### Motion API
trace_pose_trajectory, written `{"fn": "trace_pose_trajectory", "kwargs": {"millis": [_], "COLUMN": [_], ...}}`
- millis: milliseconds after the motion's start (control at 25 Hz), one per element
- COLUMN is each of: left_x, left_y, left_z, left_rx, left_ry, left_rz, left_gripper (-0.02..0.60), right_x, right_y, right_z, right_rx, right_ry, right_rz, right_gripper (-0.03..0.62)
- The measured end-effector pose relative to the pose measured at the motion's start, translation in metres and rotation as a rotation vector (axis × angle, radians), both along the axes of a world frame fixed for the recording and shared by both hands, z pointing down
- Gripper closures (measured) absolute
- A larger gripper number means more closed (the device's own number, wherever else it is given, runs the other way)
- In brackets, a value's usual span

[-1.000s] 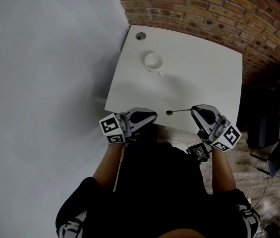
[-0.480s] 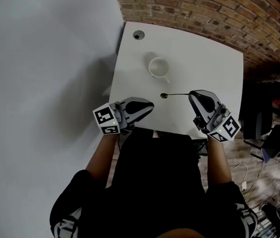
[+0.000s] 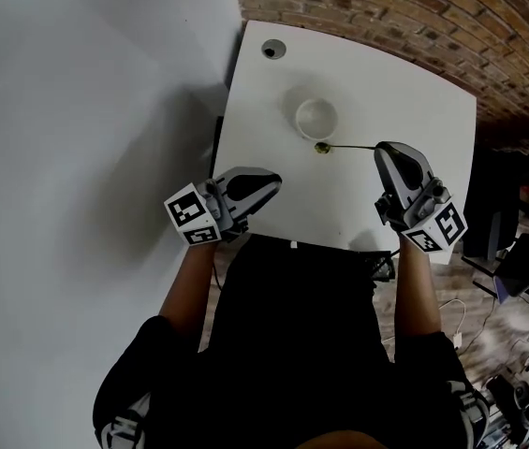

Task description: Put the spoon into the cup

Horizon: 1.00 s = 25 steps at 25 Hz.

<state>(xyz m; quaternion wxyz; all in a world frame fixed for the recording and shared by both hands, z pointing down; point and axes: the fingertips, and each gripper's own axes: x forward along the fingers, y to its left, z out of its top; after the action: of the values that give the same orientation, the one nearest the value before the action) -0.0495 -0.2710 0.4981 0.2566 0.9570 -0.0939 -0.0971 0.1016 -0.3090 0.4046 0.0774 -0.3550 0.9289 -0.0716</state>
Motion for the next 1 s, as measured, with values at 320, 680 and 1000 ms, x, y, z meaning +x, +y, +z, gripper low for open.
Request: {"fn": "trace_pose_trajectory", "kwargs": {"millis": [320, 680, 1000], "left_x": [0.001, 0.007, 0.021], "left_y": [-0.008, -0.015, -0.013], "left_z": [0.017, 0.046, 0.066], "left_rx": [-0.043, -0.119, -0.172], "left_ry": [-0.010, -0.021, -0.036], "left_rz": [-0.014, -0.024, -0.012], "left_gripper": [0.566, 0.566, 0.566], "right_x": [0.011, 0.012, 0.013], "right_y": [-0.043, -0.081, -0.096], "right_z": [0.045, 0.105, 0.140], "right_rx": [-0.055, -0.144, -0.213], "right_ry": [0.010, 0.004, -0.031], "right_rz": [0.052, 0.063, 0.073], "right_gripper": [0.585, 0.585, 0.585]}}
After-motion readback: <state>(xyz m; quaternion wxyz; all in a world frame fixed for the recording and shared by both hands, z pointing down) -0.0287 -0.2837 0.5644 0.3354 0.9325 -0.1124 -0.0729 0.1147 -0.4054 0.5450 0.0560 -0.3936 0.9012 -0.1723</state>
